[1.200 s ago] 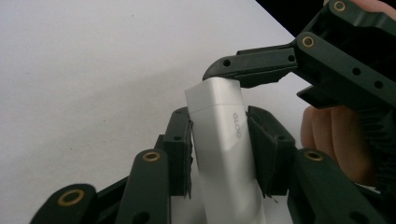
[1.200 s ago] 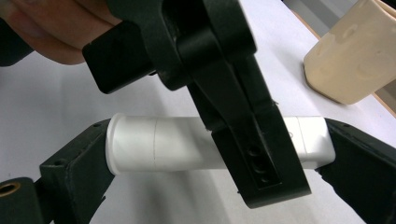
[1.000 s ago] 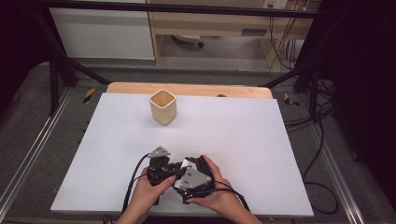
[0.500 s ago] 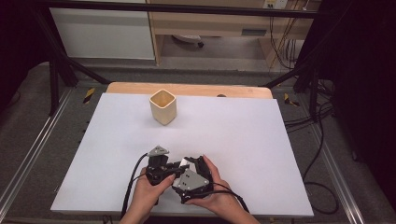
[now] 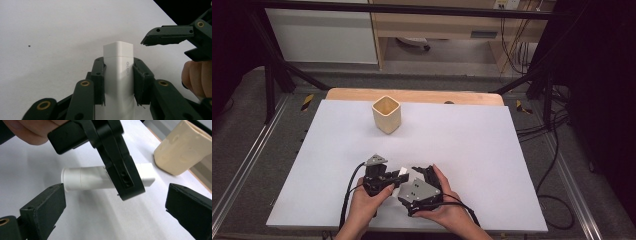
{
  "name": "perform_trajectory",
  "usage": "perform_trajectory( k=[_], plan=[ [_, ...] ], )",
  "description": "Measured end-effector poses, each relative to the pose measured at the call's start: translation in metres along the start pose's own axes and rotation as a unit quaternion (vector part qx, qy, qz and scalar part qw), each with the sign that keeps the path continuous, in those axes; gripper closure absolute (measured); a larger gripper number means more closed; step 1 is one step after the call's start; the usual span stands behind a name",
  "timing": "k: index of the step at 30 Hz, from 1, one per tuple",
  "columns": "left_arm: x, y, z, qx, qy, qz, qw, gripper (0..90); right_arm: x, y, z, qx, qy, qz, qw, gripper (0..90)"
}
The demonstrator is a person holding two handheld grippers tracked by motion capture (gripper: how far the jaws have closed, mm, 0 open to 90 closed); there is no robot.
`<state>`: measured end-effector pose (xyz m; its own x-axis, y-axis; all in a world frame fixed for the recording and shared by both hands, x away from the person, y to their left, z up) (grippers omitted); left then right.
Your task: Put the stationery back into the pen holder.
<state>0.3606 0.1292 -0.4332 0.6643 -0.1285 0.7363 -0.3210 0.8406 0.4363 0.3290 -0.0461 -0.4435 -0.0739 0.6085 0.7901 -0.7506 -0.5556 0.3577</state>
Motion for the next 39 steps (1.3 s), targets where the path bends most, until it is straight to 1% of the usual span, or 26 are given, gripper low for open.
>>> perform_trajectory(
  k=[2, 3, 4, 6, 8, 10, 12, 13, 15, 16, 17, 18, 19, 20, 23, 25, 27, 28, 29, 32, 34, 35, 36, 37, 38, 39],
  plan=[
    [0.000, 0.001, 0.000, 0.003, -0.004, 0.001, 1.0000, 66.3, -0.004, -0.002, 0.003, 0.009, -0.010, -0.012, 0.9998, 5.6],
    [0.000, 0.002, 0.000, 0.005, -0.007, 0.005, 1.0000, 66.3, -0.004, -0.002, 0.003, 0.009, -0.010, -0.012, 0.9998, 5.6],
    [0.000, 0.003, -0.001, 0.008, -0.011, 0.004, 0.9999, 66.3, -0.008, -0.005, 0.006, 0.018, -0.028, -0.026, 0.9991, 6.1],
    [0.001, 0.005, -0.001, 0.018, -0.016, 0.013, 0.9996, 66.3, -0.011, -0.006, 0.009, 0.020, -0.038, -0.033, 0.9985, 6.1],
    [0.001, 0.007, -0.002, 0.021, -0.019, 0.012, 0.9995, 66.3, -0.012, -0.006, 0.011, 0.020, -0.043, -0.036, 0.9982, 6.0],
    [0.001, 0.009, -0.002, 0.024, -0.022, 0.018, 0.9993, 66.3, -0.016, -0.005, 0.018, 0.021, -0.061, -0.042, 0.9970, 5.0],
    [0.002, 0.011, -0.003, 0.026, -0.022, 0.024, 0.9991, 66.3, -0.019, -0.005, 0.022, 0.023, -0.073, -0.047, 0.9959, 4.4],
    [0.002, 0.012, -0.003, 0.026, -0.023, 0.026, 0.9991, 66.3, -0.019, -0.005, 0.022, 0.023, -0.073, -0.047, 0.9959, 4.4],
    [0.002, 0.014, -0.003, 0.031, -0.028, 0.030, 0.9987, 66.3, -0.022, -0.005, 0.026, 0.025, -0.083, -0.053, 0.9948, 4.1],
    [0.002, 0.016, -0.004, 0.032, -0.030, 0.031, 0.9986, 66.3, -0.025, -0.004, 0.030, 0.026, -0.094, -0.056, 0.9937, 4.1],
    [0.003, 0.017, -0.004, 0.034, -0.032, 0.033, 0.9984, 66.3, -0.026, -0.004, 0.032, 0.027, -0.102, -0.057, 0.9928, 4.1],
    [0.003, 0.018, -0.004, 0.036, -0.035, 0.034, 0.9981, 66.3, -0.026, -0.004, 0.032, 0.027, -0.102, -0.057, 0.9928, 4.1],
    [0.003, 0.019, -0.004, 0.038, -0.036, 0.037, 0.9979, 66.3, -0.028, -0.002, 0.037, 0.027, -0.112, -0.056, 0.9918, 4.4],
    [0.004, 0.020, -0.004, 0.041, -0.038, 0.040, 0.9976, 66.3, -0.029, -0.001, 0.039, 0.028, -0.117, -0.056, 0.9911, 5.0],
    [0.004, 0.023, -0.003, 0.051, -0.048, 0.043, 0.9966, 66.4, -0.031, 0.001, 0.044, 0.041, -0.134, -0.053, 0.9887, 6.5],
    [0.005, 0.024, -0.003, 0.051, -0.049, 0.051, 0.9962, 66.3, -0.032, 0.003, 0.047, 0.043, -0.144, -0.051, 0.9873, 6.7],
    [0.005, 0.025, -0.003, 0.055, -0.053, 0.053, 0.9957, 66.3, -0.032, 0.004, 0.048, 0.043, -0.148, -0.050, 0.9868, 6.7],
    [0.004, 0.026, -0.003, 0.055, -0.054, 0.053, 0.9956, 66.3, -0.033, 0.005, 0.049, 0.042, -0.154, -0.048, 0.9861, 6.7],
    [0.004, 0.026, -0.003, 0.056, -0.055, 0.053, 0.9955, 66.3, -0.034, 0.005, 0.051, 0.038, -0.165, -0.048, 0.9844, 6.5],
    [0.003, 0.026, -0.003, 0.058, -0.053, 0.057, 0.9953, 66.3, -0.036, 0.005, 0.053, 0.024, -0.167, -0.049, 0.9844, 6.3],
    [0.003, 0.025, -0.003, 0.059, -0.056, 0.056, 0.9951, 66.3, -0.038, 0.005, 0.054, 0.012, -0.166, -0.052, 0.9847, 5.9],
    [0.003, 0.026, -0.003, 0.061, -0.059, 0.054, 0.9949, 66.3, -0.038, 0.005, 0.055, 0.010, -0.167, -0.053, 0.9845, 5.7],
    [0.003, 0.026, -0.002, 0.061, -0.061, 0.055, 0.9948, 66.3, -0.039, 0.006, 0.056, 0.008, -0.173, -0.052, 0.9835, 5.4],
    [0.003, 0.026, -0.002, 0.059, -0.061, 0.056, 0.9948, 66.3, -0.039, 0.006, 0.056, 0.008, -0.173, -0.052, 0.9835, 5.4],
    [0.003, 0.027, -0.003, 0.051, -0.053, 0.061, 0.9954, 66.3, -0.041, 0.007, 0.059, 0.004, -0.185, -0.048, 0.9815, 5.5],
    [0.003, 0.030, -0.004, 0.038, -0.039, 0.075, 0.9957, 66.3, -0.041, 0.008, 0.061, 0.001, -0.193, -0.046, 0.9801, 5.5]
  ],
)
Point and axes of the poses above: each handheld gripper's, and its own axes: y roughly backward along the jaws, x roughly out of its top, z roughly to its right, the point moved 1 cm from there along -y, roughly forward along the jaws, and after that the axes turned 14 degrees about -x, right-handed, at the moved point
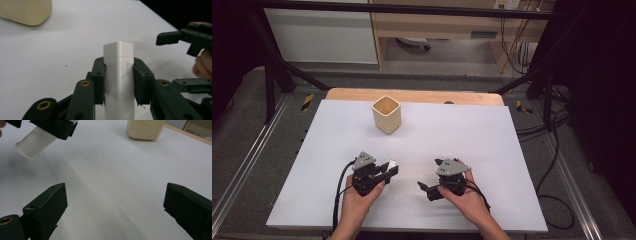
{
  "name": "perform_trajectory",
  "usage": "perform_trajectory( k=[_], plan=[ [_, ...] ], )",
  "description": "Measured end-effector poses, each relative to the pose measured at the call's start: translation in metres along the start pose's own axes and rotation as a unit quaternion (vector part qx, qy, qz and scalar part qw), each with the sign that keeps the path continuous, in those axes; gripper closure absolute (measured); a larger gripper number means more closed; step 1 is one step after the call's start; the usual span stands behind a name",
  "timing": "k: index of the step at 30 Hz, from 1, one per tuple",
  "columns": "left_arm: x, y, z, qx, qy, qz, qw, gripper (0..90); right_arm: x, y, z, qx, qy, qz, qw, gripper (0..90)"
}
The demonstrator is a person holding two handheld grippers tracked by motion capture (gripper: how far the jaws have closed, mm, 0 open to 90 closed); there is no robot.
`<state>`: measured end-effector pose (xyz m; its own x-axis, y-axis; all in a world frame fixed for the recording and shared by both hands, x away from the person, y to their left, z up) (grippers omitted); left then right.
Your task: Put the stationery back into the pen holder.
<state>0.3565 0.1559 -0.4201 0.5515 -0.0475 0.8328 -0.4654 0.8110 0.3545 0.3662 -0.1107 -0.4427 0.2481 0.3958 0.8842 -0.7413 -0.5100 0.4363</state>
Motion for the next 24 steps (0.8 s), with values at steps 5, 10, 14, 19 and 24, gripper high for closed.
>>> perform_trajectory(
  k=[5, 10, 14, 19, 24],
  plan=[
    [0.007, 0.010, -0.002, 0.010, -0.010, 0.020, 0.9997, 66.3, 0.001, 0.004, 0.010, -0.015, -0.020, 0.005, 0.9997, 6.3],
    [0.023, 0.023, 0.000, 0.023, -0.034, 0.043, 0.9982, 66.3, -0.002, 0.022, 0.031, -0.040, -0.039, -0.018, 0.9983, 6.5],
    [0.037, 0.026, -0.006, 0.038, -0.050, 0.048, 0.9969, 66.3, -0.011, 0.038, 0.051, -0.071, -0.066, -0.015, 0.9951, 5.8],
    [0.051, 0.026, -0.014, 0.045, -0.050, 0.053, 0.9964, 66.3, -0.035, 0.041, 0.068, -0.101, -0.121, -0.015, 0.9873, 5.7],
    [0.068, 0.021, -0.016, 0.047, -0.057, 0.059, 0.9955, 66.3, -0.038, 0.045, 0.072, -0.110, -0.135, -0.011, 0.9848, 5.6]
  ],
)
Point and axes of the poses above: each handheld gripper's, and its own axes: y roughly backward along the jaws, x roughly out of its top, z roughly to its right, the point moved 1 cm from there along -y, roughly forward along the jaws, and after that the axes turned 14 degrees about -x, right-handed, at the moved point
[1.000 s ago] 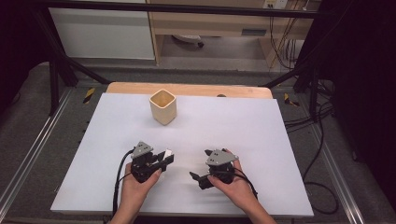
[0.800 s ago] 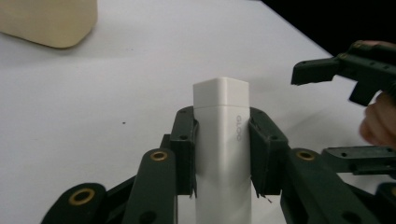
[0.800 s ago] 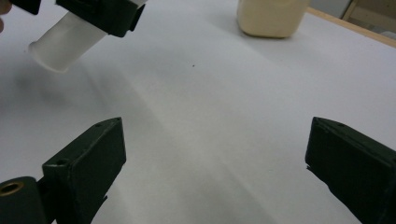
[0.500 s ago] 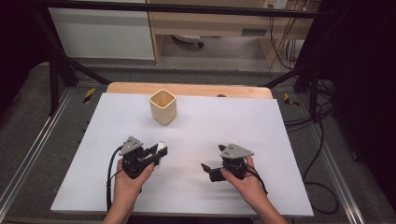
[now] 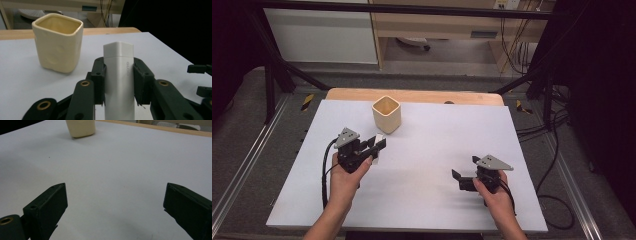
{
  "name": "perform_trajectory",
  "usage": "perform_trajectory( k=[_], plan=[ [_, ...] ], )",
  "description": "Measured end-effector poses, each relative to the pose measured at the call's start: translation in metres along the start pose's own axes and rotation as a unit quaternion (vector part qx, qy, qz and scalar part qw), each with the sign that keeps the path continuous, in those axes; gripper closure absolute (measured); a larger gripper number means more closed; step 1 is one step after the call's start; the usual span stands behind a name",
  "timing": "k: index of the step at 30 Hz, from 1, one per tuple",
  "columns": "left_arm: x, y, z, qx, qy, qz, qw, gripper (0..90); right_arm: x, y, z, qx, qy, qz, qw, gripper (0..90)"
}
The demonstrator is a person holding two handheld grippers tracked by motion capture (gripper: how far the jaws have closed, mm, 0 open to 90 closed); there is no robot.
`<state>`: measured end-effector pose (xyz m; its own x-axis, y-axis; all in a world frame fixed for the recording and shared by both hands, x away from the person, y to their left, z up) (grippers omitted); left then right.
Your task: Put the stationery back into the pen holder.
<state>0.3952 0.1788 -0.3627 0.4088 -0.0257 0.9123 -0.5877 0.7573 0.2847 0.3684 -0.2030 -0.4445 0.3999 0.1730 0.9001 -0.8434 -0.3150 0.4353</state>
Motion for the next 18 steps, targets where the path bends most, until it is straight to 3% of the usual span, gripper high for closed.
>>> perform_trajectory(
  k=[11, 18],
  plan=[
    [0.024, -0.012, 0.002, -0.009, 0.008, 0.007, 0.9999, 66.3, -0.003, -0.001, 0.007, -0.022, 0.003, -0.008, 0.9997, 5.2],
    [0.043, -0.016, 0.007, -0.003, -0.003, 0.005, 1.0000, 66.2, -0.003, -0.001, 0.010, -0.027, 0.000, -0.006, 0.9996, 5.2]
  ],
)
Point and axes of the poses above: each handheld gripper's, and its own axes: y roughly backward along the jaws, x roughly out of its top, z roughly to its right, the point moved 1 cm from there along -y, roughly forward along the jaws, and after that the axes turned 14 degrees about -x, right-handed, at the moved point
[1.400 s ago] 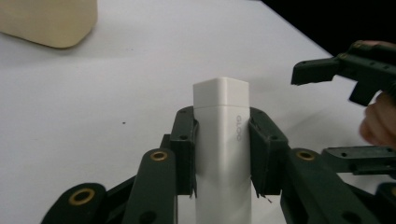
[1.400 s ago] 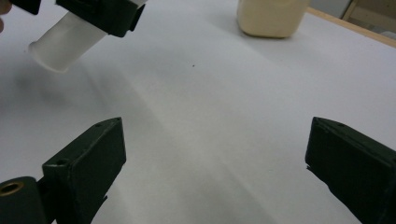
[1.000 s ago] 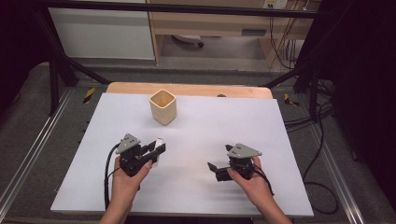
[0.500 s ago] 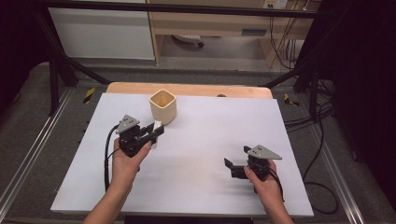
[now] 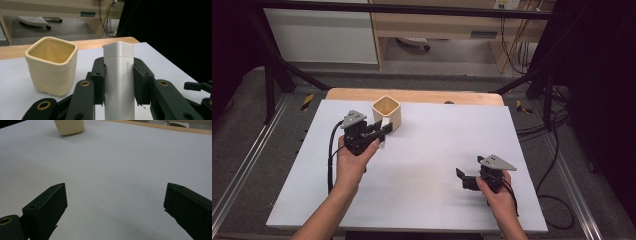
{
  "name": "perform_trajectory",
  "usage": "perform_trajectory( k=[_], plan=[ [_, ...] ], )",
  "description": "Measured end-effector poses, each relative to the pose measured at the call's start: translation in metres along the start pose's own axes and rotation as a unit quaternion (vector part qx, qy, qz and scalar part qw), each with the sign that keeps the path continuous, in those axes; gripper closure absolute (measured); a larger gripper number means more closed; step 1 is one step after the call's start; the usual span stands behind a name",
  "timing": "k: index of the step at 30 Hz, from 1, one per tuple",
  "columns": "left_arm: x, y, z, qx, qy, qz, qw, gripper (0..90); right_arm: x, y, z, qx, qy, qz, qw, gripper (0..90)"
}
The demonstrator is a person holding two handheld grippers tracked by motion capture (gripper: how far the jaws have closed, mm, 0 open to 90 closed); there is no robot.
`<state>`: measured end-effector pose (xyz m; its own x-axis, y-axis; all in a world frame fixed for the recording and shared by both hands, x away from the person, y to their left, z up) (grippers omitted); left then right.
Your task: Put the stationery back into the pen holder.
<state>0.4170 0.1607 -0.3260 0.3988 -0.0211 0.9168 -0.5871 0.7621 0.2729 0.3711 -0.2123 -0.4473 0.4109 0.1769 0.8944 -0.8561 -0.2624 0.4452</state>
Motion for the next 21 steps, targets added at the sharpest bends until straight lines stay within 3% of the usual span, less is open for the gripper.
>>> perform_trajectory(
  k=[8, 11, 18, 21],
  plan=[
    [0.022, -0.007, 0.001, 0.009, -0.011, 0.011, 0.9998, 66.2, 0.001, 0.000, 0.001, 0.000, 0.001, 0.003, 1.0000, 5.2],
    [0.035, -0.011, -0.005, 0.021, -0.026, 0.015, 0.9993, 66.2, 0.002, 0.001, 0.001, 0.002, 0.000, 0.004, 1.0000, 5.2],
    [0.043, -0.014, -0.023, 0.040, -0.022, 0.038, 0.9982, 66.3, 0.002, 0.000, 0.003, 0.003, -0.003, 0.005, 1.0000, 5.2],
    [0.045, -0.016, -0.032, 0.044, -0.006, 0.052, 0.9977, 66.3, 0.003, 0.000, 0.004, 0.002, -0.003, 0.007, 1.0000, 5.2]
  ],
)
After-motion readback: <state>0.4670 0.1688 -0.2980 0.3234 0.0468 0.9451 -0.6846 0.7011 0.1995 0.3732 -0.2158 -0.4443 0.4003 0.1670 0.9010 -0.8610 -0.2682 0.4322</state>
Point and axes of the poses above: each handheld gripper's, and its own axes: y roughly backward along the jaws, x roughly out of its top, z roughly to its right, the point moved 1 cm from there along -y, roughly forward along the jaws, and after that the axes turned 14 degrees about -x, right-handed, at the moved point
